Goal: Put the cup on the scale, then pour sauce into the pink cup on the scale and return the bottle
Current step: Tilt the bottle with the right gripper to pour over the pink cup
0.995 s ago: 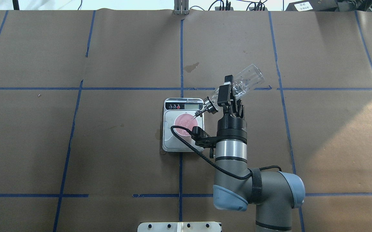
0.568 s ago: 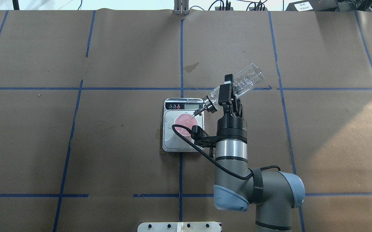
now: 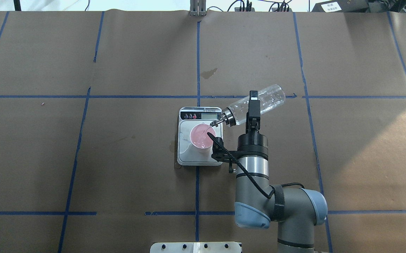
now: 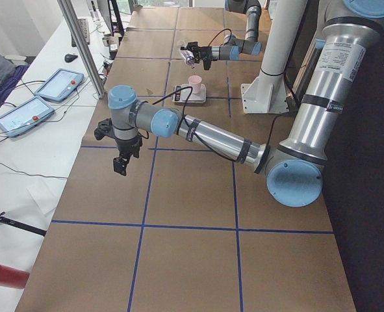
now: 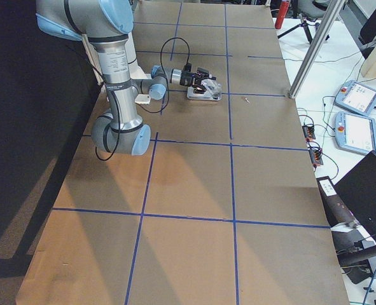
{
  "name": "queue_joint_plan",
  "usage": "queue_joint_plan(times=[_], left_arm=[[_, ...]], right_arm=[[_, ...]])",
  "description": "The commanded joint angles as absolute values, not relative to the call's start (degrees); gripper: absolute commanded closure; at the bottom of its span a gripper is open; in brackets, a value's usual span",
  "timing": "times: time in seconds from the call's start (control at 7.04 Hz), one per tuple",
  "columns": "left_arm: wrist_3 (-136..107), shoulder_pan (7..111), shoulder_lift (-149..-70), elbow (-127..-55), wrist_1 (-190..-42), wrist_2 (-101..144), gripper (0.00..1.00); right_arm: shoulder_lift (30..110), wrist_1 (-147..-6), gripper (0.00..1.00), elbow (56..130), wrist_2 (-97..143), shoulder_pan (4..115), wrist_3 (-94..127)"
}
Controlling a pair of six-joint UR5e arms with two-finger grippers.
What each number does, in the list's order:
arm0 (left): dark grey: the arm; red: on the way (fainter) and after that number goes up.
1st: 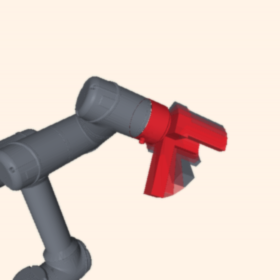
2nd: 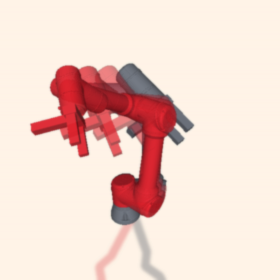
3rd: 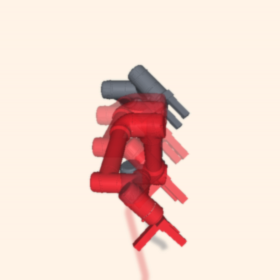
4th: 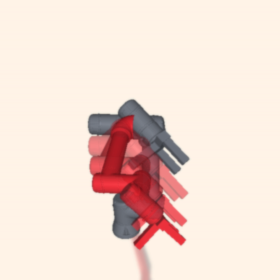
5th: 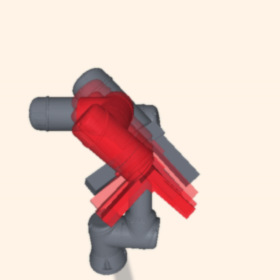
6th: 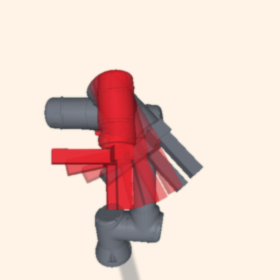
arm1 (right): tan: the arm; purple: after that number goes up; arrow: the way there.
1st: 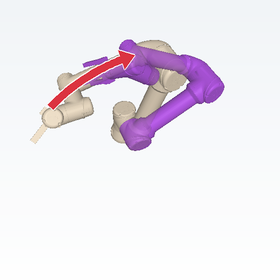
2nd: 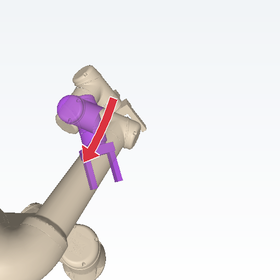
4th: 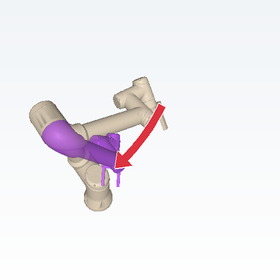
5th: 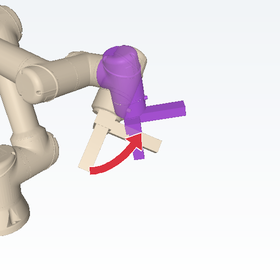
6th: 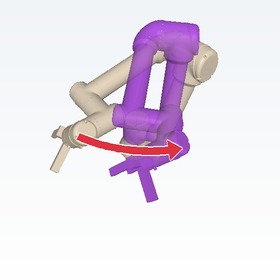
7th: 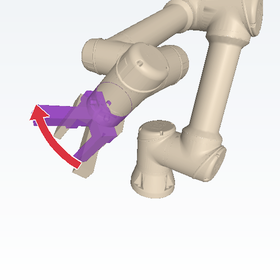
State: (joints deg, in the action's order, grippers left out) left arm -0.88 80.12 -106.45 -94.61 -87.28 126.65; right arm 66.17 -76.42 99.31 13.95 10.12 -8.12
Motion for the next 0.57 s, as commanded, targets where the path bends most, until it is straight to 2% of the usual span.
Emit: queue_joint_plan(times=[0.0, 0.43], left_arm=[[-1.1, 80.2, -106.7, -94.9, -87.2, 126.7, 0.0], [-1.1, 80.9, -106.7, -94.9, -87.2, 127.5, 0.0]], right_arm=[[66.4, -69.6, 1.0, 99.1, 17.0, 10.1, -4.5], [67.1, -67.4, 1.0, 101.7, 22.6, 9.8, 11.7]])
